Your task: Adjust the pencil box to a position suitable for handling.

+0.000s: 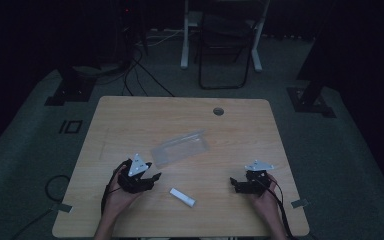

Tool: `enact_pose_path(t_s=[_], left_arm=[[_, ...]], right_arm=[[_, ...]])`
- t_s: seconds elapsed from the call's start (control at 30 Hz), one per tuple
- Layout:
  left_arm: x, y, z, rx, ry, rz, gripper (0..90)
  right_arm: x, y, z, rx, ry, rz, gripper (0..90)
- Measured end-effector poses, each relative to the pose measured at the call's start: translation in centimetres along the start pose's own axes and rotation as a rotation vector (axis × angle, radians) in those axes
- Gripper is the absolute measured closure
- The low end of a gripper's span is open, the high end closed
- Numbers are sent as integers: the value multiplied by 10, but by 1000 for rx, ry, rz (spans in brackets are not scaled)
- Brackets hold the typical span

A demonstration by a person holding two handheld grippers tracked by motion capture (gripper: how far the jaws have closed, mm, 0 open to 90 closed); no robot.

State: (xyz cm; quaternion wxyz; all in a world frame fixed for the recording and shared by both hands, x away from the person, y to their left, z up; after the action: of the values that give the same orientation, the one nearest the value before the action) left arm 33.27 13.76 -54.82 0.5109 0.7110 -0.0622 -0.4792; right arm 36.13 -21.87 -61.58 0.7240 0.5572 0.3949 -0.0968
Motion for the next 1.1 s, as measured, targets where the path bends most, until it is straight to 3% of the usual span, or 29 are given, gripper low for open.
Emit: enact_pose_path(t_s=[1.1], left_arm=[[1,30,-15,14,35,30,464]], right_arm=[[0,0,0,-1,0,1,125]])
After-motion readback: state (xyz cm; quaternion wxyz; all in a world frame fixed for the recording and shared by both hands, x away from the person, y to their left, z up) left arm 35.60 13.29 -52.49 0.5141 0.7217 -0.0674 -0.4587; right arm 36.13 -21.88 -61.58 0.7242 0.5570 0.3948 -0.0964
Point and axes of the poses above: each handheld gripper's, and its own axes: x roughly forward along the jaws, y roughly out of its top, z roughly to its right, the point moved 7 cm from there along x, roughly forward along the jaws, and after that the axes turned 6 degrees about -y, right-handed, at the moved point
